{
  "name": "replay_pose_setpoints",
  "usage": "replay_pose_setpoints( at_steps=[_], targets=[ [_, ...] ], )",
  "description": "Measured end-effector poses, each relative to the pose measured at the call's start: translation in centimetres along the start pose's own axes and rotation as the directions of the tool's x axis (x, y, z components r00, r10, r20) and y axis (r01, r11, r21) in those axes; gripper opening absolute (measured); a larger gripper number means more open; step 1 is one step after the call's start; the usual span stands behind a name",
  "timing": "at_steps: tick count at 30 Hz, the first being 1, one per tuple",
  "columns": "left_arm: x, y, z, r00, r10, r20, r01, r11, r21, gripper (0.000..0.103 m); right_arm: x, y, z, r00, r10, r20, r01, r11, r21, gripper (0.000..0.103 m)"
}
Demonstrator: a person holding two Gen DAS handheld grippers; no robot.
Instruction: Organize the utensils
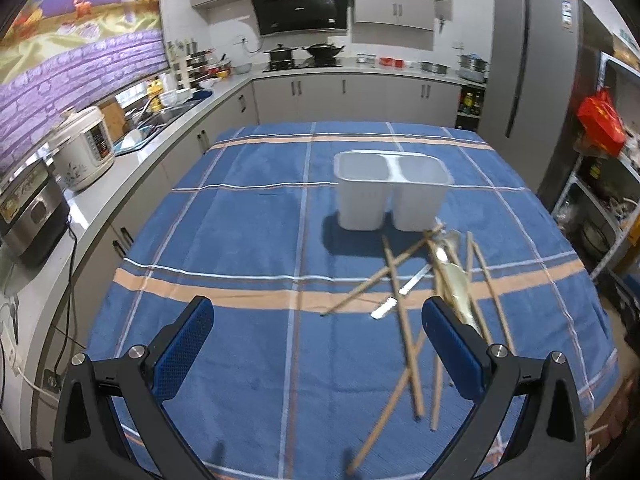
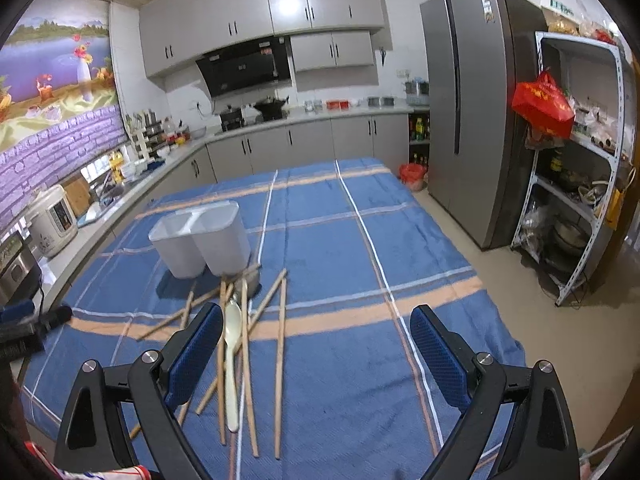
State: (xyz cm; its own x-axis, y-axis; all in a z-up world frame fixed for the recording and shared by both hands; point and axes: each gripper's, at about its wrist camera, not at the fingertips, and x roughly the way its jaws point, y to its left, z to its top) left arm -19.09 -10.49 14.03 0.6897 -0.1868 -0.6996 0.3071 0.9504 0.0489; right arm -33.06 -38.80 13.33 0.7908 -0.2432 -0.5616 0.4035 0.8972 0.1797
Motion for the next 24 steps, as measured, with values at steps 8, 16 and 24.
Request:
replay_pose_setpoints(
  at_steps=[8, 16, 24],
  targets=[
    [5.4, 0.5, 0.5, 0.99, -0.095, -0.103, 0.097, 0.995, 0.015, 0.099, 3.0, -0.2, -2.2, 0.993, 0.033, -0.109, -0.033, 0.999, 0.001, 0.097],
    [11.3, -1.6, 0.3, 0.959, -0.19, -0.213, 0.218, 0.969, 0.117, 0.079, 7.2, 0.4, -3.0, 0.959, 0.093, -0.268, -0.094, 0.995, 0.009, 0.081],
    [16.7, -2.7, 1.3, 0.919, -0.241, -0.313, 0.306, 0.936, 0.177, 0.057, 12.5, 2.1, -2.7, 0.923, 0.072, -0.379, -0.108, 0.991, -0.074, 0.068]
  ],
)
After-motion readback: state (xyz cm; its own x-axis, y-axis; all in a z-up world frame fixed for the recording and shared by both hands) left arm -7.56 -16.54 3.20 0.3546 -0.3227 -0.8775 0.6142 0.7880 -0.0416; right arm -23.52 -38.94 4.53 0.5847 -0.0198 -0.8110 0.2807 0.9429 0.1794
